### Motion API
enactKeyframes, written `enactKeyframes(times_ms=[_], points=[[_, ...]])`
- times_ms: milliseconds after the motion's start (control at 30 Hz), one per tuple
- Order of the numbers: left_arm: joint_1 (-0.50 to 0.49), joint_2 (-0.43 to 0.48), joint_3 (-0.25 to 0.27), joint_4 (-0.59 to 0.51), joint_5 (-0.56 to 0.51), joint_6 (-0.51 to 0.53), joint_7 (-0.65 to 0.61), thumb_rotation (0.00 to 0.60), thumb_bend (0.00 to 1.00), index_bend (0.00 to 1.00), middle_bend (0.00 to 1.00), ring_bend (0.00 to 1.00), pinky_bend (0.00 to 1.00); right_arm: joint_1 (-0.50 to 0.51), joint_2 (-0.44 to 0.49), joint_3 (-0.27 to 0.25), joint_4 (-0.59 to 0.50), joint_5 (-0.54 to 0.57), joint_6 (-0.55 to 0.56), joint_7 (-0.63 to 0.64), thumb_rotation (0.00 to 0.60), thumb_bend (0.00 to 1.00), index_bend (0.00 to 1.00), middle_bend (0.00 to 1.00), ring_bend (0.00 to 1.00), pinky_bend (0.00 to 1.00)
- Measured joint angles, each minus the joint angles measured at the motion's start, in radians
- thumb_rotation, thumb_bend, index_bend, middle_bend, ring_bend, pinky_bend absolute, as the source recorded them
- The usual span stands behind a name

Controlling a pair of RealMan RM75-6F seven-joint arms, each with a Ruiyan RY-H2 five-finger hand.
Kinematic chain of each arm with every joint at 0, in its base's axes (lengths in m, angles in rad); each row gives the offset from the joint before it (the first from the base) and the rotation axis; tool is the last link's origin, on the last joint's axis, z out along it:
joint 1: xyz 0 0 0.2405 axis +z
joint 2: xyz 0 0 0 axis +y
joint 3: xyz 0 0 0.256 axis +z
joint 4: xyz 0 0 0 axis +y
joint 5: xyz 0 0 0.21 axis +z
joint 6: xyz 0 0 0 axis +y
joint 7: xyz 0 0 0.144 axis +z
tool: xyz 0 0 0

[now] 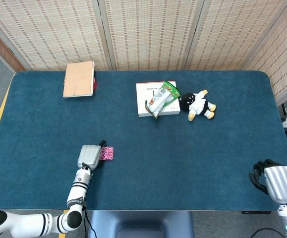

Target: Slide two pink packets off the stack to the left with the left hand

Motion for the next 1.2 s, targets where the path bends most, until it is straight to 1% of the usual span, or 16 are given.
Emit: enactKeyframes(times_ms=[200, 333, 467, 600, 800, 1200], points=[[-0.001, -0.005, 0.008, 0.004, -0.007, 0.013, 0.022, 0.6, 0.34, 0.24, 1.0, 1.0, 1.0, 0.001, 0.002, -0.001, -0.001, -0.001, -0.001, 0.002, 0.6, 0.28, 0.78, 0.68, 0.54, 0.74], [-0.002, -0.006, 0.009, 0.002, -0.015, 0.013, 0.03, 0.6, 0.34, 0.31, 1.0, 1.0, 1.0, 0.002, 0.002, -0.002, -0.002, -0.001, -0.004, 0.002, 0.6, 0.28, 0.78, 0.68, 0.54, 0.74], [-0.001, -0.008, 0.01, 0.002, -0.002, 0.02, 0.026, 0.6, 0.34, 0.4, 1.0, 1.0, 1.0, 0.002, 0.002, -0.002, -0.002, -0.001, -0.005, 0.003, 0.6, 0.28, 0.78, 0.68, 0.54, 0.74], [0.002, -0.007, 0.011, -0.002, 0.019, 0.029, 0.016, 0.6, 0.33, 0.45, 1.0, 1.0, 1.0, 0.003, 0.002, -0.003, -0.003, -0.001, -0.006, 0.002, 0.6, 0.28, 0.78, 0.68, 0.54, 0.74], [0.007, -0.002, 0.016, -0.011, 0.038, 0.037, 0.009, 0.6, 0.33, 0.48, 1.0, 1.0, 1.0, 0.003, 0.002, -0.003, -0.003, -0.002, -0.006, 0.002, 0.6, 0.28, 0.78, 0.68, 0.54, 0.74], [0.02, 0.023, 0.037, -0.017, 0.077, 0.04, 0.01, 0.6, 0.33, 0.49, 1.0, 1.0, 1.0, 0.006, 0.0, -0.002, -0.004, 0.004, -0.015, -0.004, 0.6, 0.28, 0.78, 0.68, 0.54, 0.74]])
